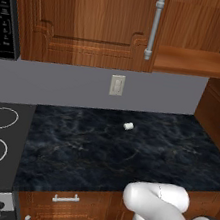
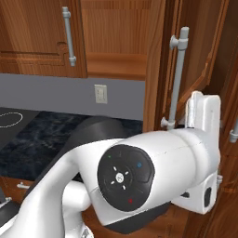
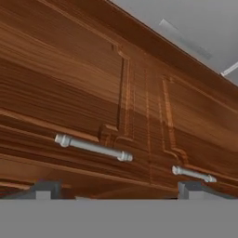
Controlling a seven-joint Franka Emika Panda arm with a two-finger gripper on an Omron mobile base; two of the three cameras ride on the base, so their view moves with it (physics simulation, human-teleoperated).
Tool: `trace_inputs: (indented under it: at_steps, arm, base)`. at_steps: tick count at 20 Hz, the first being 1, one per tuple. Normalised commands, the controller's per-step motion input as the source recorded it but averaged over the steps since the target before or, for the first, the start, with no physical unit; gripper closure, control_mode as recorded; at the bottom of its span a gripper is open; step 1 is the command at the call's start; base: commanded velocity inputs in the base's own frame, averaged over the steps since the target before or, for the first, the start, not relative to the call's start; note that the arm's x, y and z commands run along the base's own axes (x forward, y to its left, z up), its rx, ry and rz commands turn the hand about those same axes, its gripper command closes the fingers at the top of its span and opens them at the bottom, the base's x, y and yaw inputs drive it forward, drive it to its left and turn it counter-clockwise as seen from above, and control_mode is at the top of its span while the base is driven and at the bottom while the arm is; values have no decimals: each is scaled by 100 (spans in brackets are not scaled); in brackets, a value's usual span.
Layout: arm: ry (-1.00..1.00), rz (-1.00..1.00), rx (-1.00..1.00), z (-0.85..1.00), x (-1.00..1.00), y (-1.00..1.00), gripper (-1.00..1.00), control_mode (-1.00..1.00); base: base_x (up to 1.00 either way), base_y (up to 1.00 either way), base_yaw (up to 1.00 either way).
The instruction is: Close all open cabinet doors.
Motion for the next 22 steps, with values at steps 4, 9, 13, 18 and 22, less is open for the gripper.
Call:
trace_inputs:
  at_steps: [4, 9, 13, 18, 22]
  arm:
    - [0, 14, 0, 1, 18, 11, -100, -100]
    - [0, 13, 0, 0, 18, 17, -100, -100]
    - [0, 13, 0, 3, 26, 5, -100, -100]
    - [1, 13, 0, 3, 25, 4, -100, -100]
    - [3, 11, 0, 0, 18, 20, -100, -100]
  base:
    - [0, 0, 0]
    - [0, 0, 0]
    - [0, 0, 0]
    - [0, 0, 0]
    - [0, 0, 0]
